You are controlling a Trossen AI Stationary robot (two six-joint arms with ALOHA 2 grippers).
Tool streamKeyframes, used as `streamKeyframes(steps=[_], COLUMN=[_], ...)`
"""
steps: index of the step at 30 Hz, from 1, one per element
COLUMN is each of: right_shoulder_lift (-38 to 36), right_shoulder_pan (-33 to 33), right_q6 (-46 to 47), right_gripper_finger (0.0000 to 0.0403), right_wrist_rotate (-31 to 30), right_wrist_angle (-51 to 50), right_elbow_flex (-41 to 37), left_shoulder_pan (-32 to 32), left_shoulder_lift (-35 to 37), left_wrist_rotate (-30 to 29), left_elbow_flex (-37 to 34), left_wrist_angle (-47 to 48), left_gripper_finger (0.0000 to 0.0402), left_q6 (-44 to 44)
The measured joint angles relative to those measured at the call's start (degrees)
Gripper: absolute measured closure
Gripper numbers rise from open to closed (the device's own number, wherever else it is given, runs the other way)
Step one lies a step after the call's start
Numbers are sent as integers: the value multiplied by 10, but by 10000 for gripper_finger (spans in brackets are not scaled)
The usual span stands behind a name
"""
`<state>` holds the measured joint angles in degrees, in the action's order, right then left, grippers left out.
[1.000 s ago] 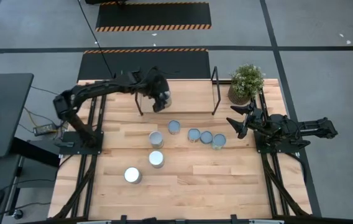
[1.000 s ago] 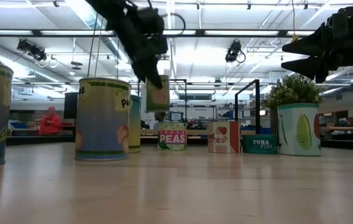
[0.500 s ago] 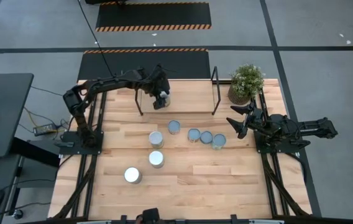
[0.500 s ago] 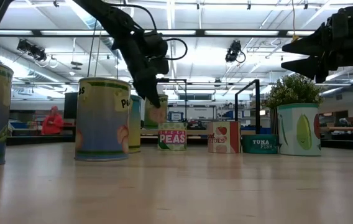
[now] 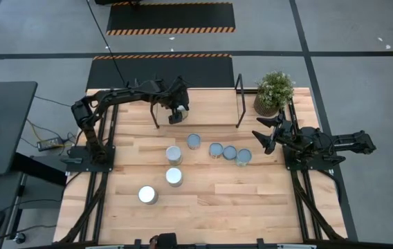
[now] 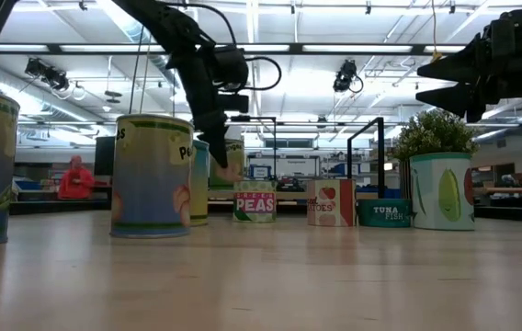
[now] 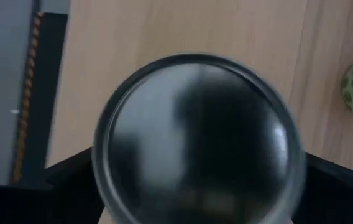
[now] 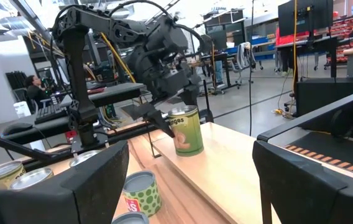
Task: Pick and place cans onto a shelf
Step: Put the canned oranges on the shelf
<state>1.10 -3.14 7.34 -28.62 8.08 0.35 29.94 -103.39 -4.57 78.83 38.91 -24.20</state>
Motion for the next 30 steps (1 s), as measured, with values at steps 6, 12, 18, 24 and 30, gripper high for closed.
streamKeyframes(steps=[6,12,18,24,30], right_shoulder_lift=[0,0,0,0,0], right_shoulder_pan=[0,0,0,0,0], right_q6=[0,0,0,0,0], right_gripper_finger=[53,53,53,53,53], right_wrist_rotate=[0,0,0,1,2], right_wrist_angle=[0,0,0,0,0], right_elbow_flex=[0,0,0,0,0], left_shoulder_pan=[-6,-9,-10,-13,-14], left_shoulder_lift=[20,46,68,87,98], left_wrist_rotate=[-14,-25,-46,-44,12], left_elbow_flex=[0,0,0,0,0], left_wrist_angle=[31,42,46,47,17], left_gripper_finger=[8,8,8,8,8], left_q6=[-5,-7,-10,-13,11])
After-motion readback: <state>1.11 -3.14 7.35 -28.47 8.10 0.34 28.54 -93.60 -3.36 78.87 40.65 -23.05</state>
